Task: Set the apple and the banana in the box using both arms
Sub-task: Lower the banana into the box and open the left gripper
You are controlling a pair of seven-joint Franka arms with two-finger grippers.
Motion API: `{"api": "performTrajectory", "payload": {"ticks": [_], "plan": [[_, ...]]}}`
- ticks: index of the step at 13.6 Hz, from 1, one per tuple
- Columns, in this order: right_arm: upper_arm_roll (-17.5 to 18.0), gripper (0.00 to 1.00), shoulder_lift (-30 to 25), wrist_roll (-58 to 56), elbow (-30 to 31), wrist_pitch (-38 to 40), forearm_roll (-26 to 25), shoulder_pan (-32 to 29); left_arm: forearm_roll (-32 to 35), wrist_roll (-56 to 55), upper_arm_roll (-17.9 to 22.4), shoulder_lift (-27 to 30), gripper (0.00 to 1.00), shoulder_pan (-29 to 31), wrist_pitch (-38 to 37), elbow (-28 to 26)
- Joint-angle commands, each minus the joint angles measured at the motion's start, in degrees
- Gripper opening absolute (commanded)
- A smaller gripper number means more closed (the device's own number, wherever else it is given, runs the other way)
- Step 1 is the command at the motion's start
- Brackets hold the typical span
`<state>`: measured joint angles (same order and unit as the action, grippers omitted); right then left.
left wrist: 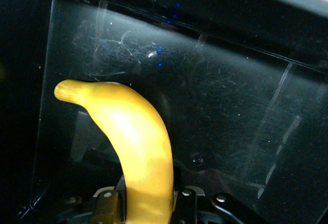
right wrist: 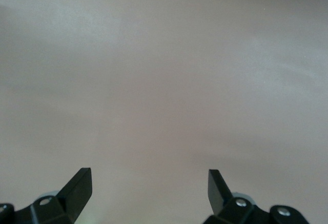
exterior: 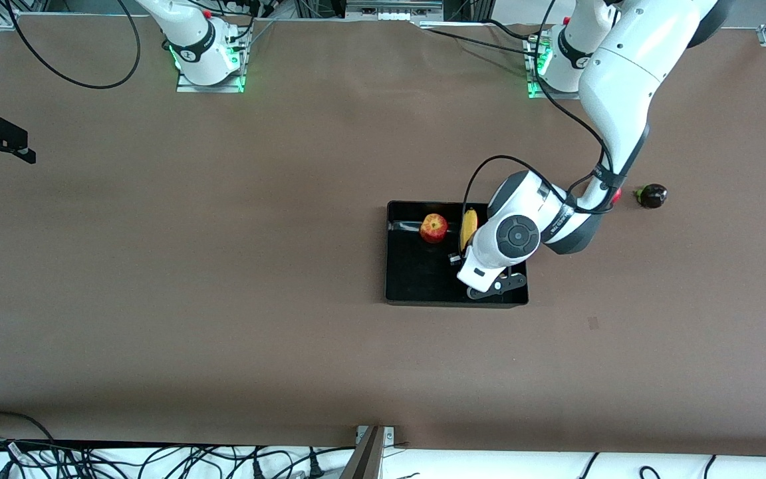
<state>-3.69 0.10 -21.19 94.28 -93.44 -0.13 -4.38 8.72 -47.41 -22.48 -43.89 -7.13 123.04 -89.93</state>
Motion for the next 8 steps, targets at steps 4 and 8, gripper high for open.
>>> {"api": "performTrajectory", "payload": {"ticks": [4, 8], "plan": [[0.87, 1.00, 0.25, 0.45, -1.03, 0.98, -0.14, -0.80, 1.39, 3.54, -0.55, 0.74, 0.00, 1.15, 7.12, -1.30], [0.87, 1.00, 0.25, 0.36, -1.03, 0.98, -0.14, -0.80, 2.96, 4.79, -0.37, -1.36, 0.00, 1.33, 9.93, -1.48]]}}
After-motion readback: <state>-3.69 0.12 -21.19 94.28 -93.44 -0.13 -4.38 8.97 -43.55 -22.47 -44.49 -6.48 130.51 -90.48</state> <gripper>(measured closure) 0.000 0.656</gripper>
